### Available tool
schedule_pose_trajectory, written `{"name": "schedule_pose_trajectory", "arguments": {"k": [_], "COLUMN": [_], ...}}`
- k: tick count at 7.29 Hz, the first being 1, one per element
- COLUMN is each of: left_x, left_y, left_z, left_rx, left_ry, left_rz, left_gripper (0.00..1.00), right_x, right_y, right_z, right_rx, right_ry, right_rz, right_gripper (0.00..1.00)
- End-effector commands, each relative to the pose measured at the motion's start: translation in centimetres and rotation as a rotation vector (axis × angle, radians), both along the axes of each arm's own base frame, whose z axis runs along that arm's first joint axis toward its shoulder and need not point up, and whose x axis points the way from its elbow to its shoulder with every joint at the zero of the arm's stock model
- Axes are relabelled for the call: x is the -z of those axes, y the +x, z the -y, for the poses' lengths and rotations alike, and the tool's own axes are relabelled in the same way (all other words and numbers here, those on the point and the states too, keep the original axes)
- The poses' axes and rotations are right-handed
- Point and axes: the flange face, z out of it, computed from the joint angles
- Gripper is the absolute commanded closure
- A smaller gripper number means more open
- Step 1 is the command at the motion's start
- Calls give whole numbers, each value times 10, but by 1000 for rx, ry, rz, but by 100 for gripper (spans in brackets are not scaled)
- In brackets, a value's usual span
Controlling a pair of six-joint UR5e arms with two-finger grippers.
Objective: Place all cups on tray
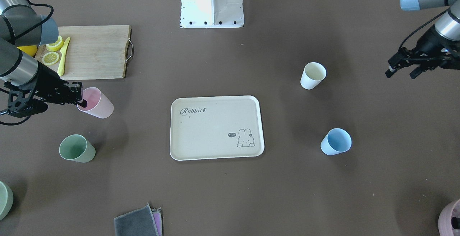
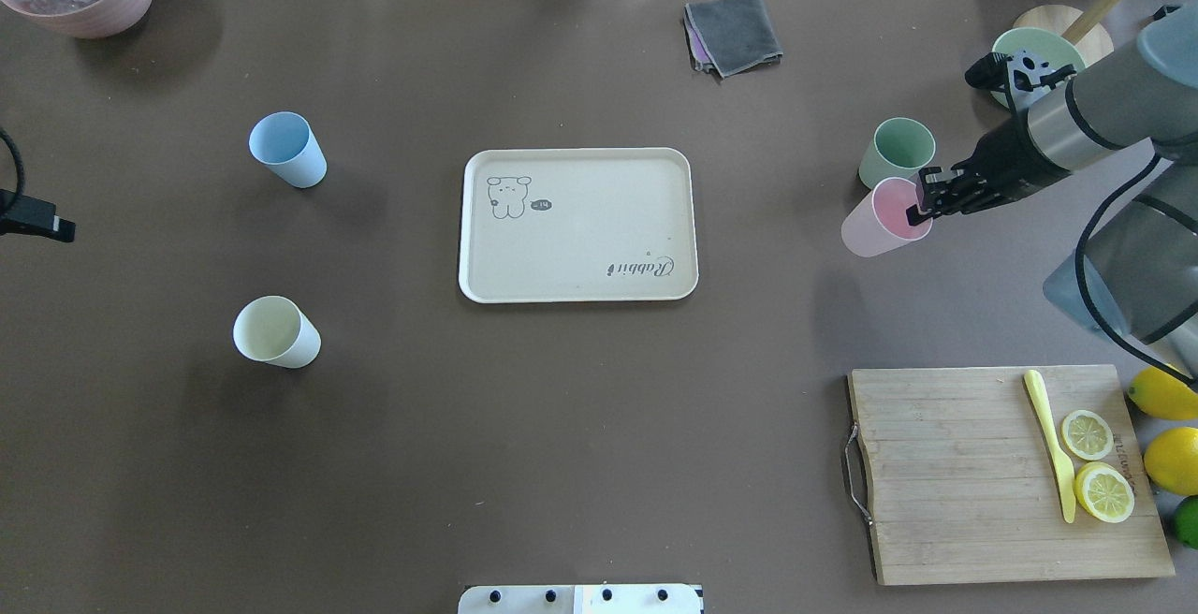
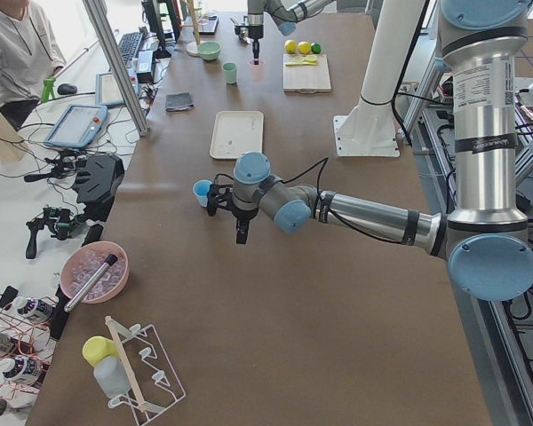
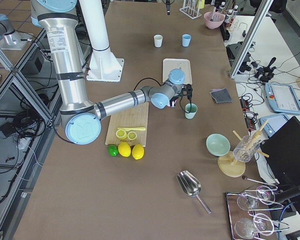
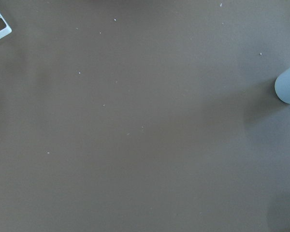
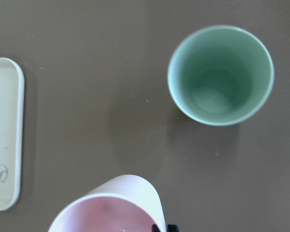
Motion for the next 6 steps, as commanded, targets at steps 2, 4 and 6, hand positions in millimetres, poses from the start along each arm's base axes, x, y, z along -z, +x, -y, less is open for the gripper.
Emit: {"name": "schedule_pose_trajectory", "arguments": {"k": [2,4,6], "left_x": [40,51,56], "left_y": [89,120,138], "left_z": [-11,-18,-29], "left_rx": [-39,-92,-131], "left_ry": [32,48,51], "left_rz": [-23,-37,-46], "left_gripper": [7,8,10], "right_x": [87,123,138], "right_y": [-39,-99,-137], "right_z": [29,22,20], "right_rx": [-8,-31,-30], "right_ry": [-36,-50,-39], "right_rz": [1,-7,-21], "right_gripper": [100,100,100]}}
